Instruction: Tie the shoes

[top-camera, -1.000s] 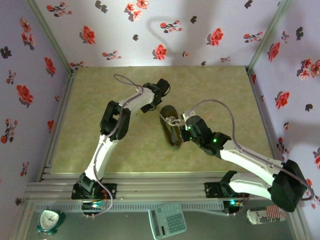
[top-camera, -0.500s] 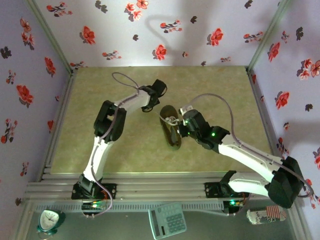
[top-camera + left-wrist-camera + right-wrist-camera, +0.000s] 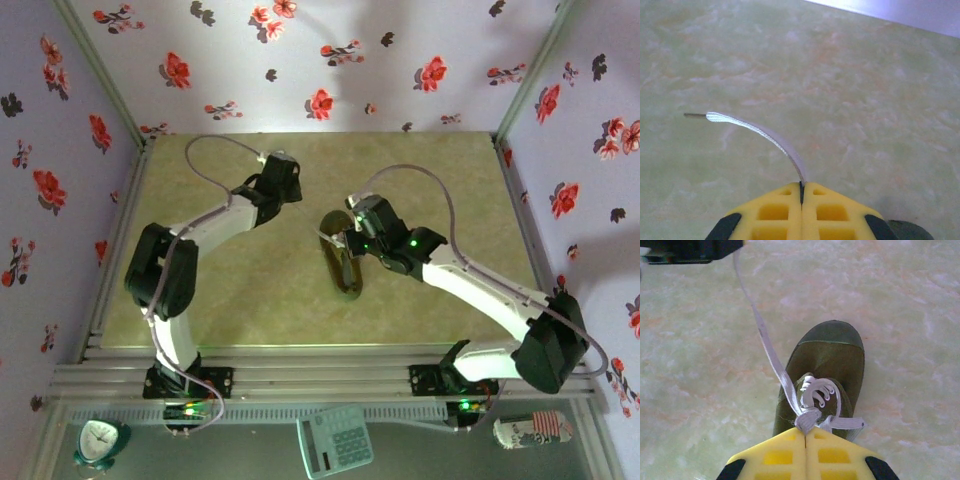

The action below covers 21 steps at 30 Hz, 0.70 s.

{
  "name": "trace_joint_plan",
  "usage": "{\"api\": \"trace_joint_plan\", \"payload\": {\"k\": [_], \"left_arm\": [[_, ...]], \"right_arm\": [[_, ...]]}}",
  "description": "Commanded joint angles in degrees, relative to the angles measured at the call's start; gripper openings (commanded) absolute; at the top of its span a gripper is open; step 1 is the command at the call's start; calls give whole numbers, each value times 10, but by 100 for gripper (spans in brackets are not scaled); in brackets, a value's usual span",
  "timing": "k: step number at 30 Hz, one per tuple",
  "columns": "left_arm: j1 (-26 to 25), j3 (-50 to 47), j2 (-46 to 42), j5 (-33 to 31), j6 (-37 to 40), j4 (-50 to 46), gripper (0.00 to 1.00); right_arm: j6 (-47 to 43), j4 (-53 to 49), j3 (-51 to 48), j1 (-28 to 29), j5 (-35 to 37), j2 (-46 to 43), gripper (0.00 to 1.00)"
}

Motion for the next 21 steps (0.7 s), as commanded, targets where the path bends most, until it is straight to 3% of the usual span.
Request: {"api": "trace_joint_plan", "payload": {"k": [1,7,15,21], "left_arm": [[15,-51,-41,73,70,85,0],[28,-128,-104,151,94,136,0],[34,-178,-173,282,146,178,0],[36,-195,-193,292,262,177,0]], "right_arm": [[20,-8,20,-14,-6,4,0],[29,-3,33,-40,-18,-1,0],[-38,-1,75,-44,-105,23,0],[-34,-3,57,-47,-76,16,0]]}}
